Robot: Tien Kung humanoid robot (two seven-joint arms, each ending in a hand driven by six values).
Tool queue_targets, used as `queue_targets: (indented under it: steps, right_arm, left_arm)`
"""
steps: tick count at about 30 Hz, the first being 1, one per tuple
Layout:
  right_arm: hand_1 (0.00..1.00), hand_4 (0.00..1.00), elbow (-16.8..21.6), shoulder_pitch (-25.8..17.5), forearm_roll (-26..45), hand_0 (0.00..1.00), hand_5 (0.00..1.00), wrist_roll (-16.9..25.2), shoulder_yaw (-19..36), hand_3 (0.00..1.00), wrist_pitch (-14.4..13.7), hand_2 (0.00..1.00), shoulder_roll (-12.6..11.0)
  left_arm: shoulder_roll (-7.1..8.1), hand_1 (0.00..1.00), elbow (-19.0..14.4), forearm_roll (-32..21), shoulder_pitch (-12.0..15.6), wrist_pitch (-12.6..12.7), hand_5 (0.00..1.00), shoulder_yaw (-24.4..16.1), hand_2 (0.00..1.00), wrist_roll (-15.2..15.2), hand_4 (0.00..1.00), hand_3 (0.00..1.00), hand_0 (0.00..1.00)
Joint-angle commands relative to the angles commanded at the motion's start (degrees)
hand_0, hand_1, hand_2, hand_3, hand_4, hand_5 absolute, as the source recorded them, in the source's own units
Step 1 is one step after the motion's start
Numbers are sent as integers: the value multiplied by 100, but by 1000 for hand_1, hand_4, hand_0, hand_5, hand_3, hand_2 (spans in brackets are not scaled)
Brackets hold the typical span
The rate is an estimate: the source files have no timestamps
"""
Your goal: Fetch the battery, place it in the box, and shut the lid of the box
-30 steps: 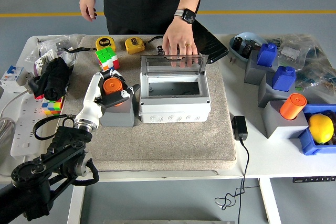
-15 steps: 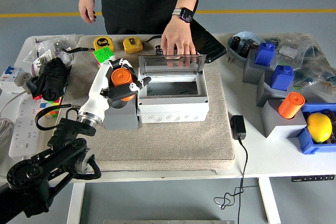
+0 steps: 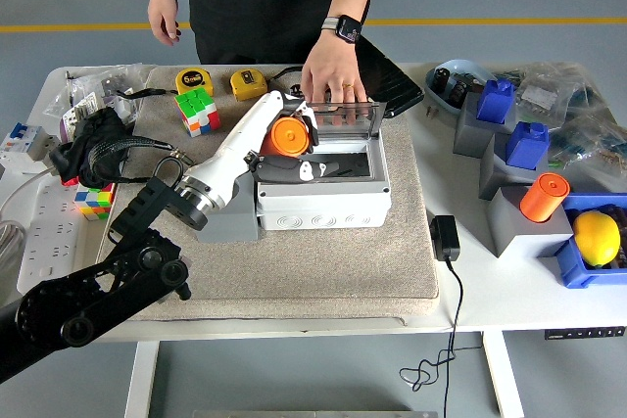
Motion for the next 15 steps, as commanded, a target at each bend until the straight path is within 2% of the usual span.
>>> queue_targets:
  steps: [1, 2, 7, 8, 13, 14, 15]
  right_arm:
    - [579, 910, 1, 3, -1, 588, 467, -1, 0, 538, 0, 553, -1]
    - [580, 909, 2, 5, -2, 587, 464, -1, 0, 538, 0, 553, -2]
    - [580, 909, 7, 16, -2, 587, 464, -2, 8, 538, -5, 553, -7]
    - [580, 908, 9, 18, 1, 589, 462, -1, 10, 538, -7, 552, -8]
    - [580, 908, 12, 26, 0, 589, 462, -4, -11, 538, -8, 552, -14]
    - [580, 907, 13, 26, 1, 589, 461, -4, -20, 537, -8, 552, -16]
    - [580, 907, 15, 25, 1, 589, 461, -4, -27, 537, -8, 552, -18]
  left_arm:
    - [-14, 57, 21, 223, -76, -16, 28, 73, 113, 116, 998, 201, 25]
    - [-29, 40, 39, 447, -136, -36, 143, 132, 114, 209, 998, 232, 22]
    - [-169, 40, 196, 1620, -556, -127, 143, 517, 114, 734, 998, 232, 22]
    - [-199, 15, 236, 1801, -633, -143, 386, 588, 100, 828, 998, 227, 16]
    - [-327, 15, 399, 2215, -913, -231, 386, 892, 100, 1281, 998, 227, 16]
    - [-369, 6, 452, 2254, -971, -255, 518, 963, 99, 1368, 998, 226, 11]
    - [-419, 6, 516, 2284, -1034, -274, 518, 1048, 99, 1446, 998, 226, 11]
